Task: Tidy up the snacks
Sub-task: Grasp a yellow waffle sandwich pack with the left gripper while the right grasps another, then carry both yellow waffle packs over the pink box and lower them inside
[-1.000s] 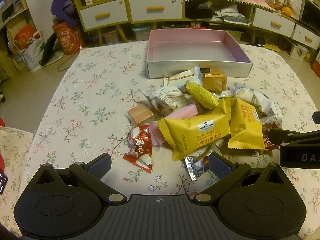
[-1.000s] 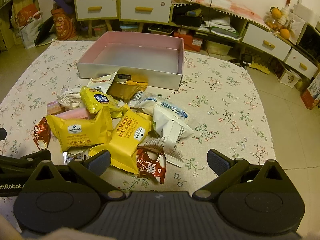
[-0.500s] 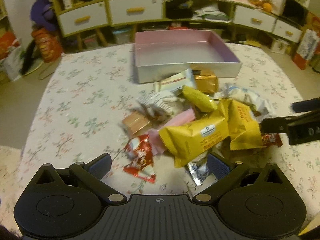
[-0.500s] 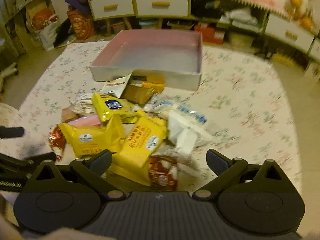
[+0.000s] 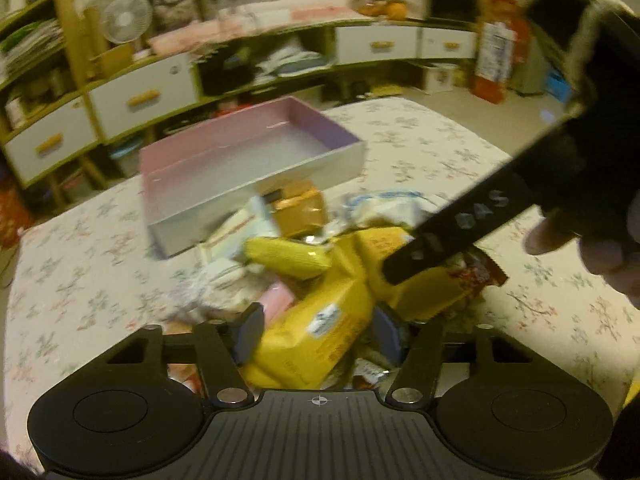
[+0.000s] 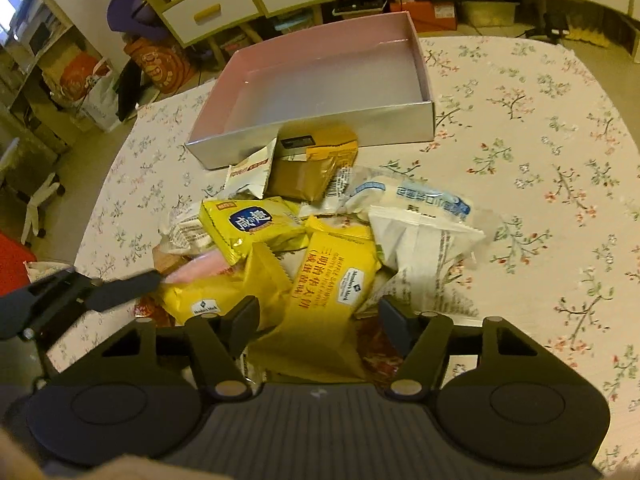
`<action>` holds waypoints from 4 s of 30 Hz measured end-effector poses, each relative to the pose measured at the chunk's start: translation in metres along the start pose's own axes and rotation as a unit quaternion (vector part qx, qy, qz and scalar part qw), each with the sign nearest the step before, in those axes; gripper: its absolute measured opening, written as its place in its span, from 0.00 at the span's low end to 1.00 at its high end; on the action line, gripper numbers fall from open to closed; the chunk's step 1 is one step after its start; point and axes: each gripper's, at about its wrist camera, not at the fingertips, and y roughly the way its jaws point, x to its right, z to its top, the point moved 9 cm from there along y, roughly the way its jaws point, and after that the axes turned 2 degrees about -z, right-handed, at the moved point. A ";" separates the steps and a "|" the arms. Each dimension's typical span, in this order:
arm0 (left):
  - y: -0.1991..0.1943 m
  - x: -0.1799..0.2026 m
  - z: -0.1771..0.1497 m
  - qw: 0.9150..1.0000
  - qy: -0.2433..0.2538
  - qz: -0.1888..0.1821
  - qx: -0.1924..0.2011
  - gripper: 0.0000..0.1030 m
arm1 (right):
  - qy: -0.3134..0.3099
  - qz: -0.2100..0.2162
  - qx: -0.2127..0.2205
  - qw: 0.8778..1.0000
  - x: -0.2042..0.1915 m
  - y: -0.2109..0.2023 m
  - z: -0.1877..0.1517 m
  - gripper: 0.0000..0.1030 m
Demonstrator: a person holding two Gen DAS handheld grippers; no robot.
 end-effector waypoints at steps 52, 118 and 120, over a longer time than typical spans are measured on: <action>0.018 0.012 -0.027 0.999 0.004 0.022 -0.043 0.35 | -0.040 -0.031 0.032 0.998 -0.003 -0.009 -0.007 0.32; 0.121 -0.145 0.122 0.982 -0.126 0.141 0.027 0.34 | -0.021 -0.054 0.096 0.994 0.018 0.057 0.145 0.33; 0.126 -0.147 0.122 0.981 -0.126 0.144 0.025 0.34 | -0.023 -0.059 0.093 0.994 0.019 0.061 0.146 0.33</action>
